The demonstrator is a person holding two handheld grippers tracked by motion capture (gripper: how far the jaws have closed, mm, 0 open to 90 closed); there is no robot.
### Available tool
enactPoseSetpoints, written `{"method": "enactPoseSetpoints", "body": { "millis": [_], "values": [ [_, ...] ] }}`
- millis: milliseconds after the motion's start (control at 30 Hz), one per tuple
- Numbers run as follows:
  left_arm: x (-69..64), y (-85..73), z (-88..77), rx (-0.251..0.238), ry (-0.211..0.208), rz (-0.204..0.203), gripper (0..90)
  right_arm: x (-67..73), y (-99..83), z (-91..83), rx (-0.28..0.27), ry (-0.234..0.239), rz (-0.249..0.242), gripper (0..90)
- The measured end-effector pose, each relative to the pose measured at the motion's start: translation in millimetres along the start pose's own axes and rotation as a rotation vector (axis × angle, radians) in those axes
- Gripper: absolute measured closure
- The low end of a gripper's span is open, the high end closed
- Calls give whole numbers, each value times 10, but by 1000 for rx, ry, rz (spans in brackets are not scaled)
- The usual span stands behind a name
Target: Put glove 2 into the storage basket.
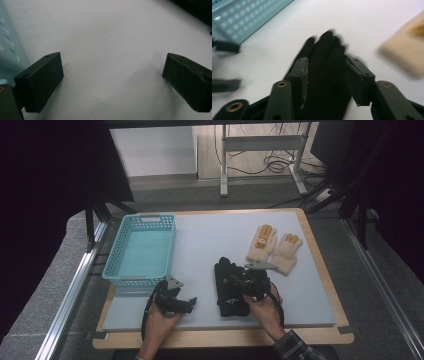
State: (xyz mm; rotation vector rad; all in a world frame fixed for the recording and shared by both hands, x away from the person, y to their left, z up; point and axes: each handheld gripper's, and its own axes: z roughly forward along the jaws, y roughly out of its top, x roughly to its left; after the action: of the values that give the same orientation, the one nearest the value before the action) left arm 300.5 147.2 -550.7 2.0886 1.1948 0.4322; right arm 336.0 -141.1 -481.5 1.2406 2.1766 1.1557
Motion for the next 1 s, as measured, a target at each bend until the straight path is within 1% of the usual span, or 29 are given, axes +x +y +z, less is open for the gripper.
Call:
{"method": "enactPoseSetpoints", "body": {
  "millis": [33, 100, 133, 200, 267, 333, 400, 500, 567, 600, 667, 800, 833, 867, 933, 967, 1000],
  "values": [
    [0, 0, 0, 0, 0, 0, 35, -63, 49, -29, -12, -15, -19, 508],
    [-1, 0, 1, -1, 0, -1, 34, -155, 114, -36, -17, -15, -49, 509],
    [-1, 0, 0, 0, 0, 0, 35, -198, 138, -20, -11, -11, -62, 513],
    [1, -1, -1, 1, -1, 2, 35, -264, 160, 38, 2, -5, -65, 528],
    [2, -1, -2, 2, -1, 3, 35, -326, 158, 145, 30, 19, -59, 528],
    [2, -1, -2, 2, -1, 3, 35, -352, 137, 239, 60, 57, -50, 520],
    [2, -1, -2, 3, -1, 3, 35, -351, 107, 287, 75, 76, -47, 518],
    [2, 0, -3, 4, 0, 3, 35, -359, 67, 273, 83, 85, -80, 540],
    [1, -1, -3, 4, 0, 3, 35, -402, 18, 213, 98, 86, -120, 589],
    [1, 0, -3, 4, 0, 3, 35, -429, -4, 187, 106, 88, -128, 617],
    [2, -1, -2, 2, -1, 3, 35, -519, -88, 112, 123, 115, -122, 655],
    [2, -1, -2, 3, -2, 2, 35, -616, -270, 20, 147, 157, -98, 657],
    [3, 0, -3, 3, -2, 2, 35, -625, -319, 4, 160, 176, -99, 657],
    [3, 0, -4, 3, -2, 2, 35, -626, -380, -11, 172, 191, -104, 677],
    [4, -1, -6, 2, -2, 3, 37, -611, -469, -34, 192, 237, -120, 735],
    [2, -1, -8, 2, -2, 4, 39, -600, -498, -37, 199, 247, -126, 751],
    [1, -3, -14, 0, -2, 6, 42, -582, -531, -44, 191, 250, -134, 773]
  ]
}}
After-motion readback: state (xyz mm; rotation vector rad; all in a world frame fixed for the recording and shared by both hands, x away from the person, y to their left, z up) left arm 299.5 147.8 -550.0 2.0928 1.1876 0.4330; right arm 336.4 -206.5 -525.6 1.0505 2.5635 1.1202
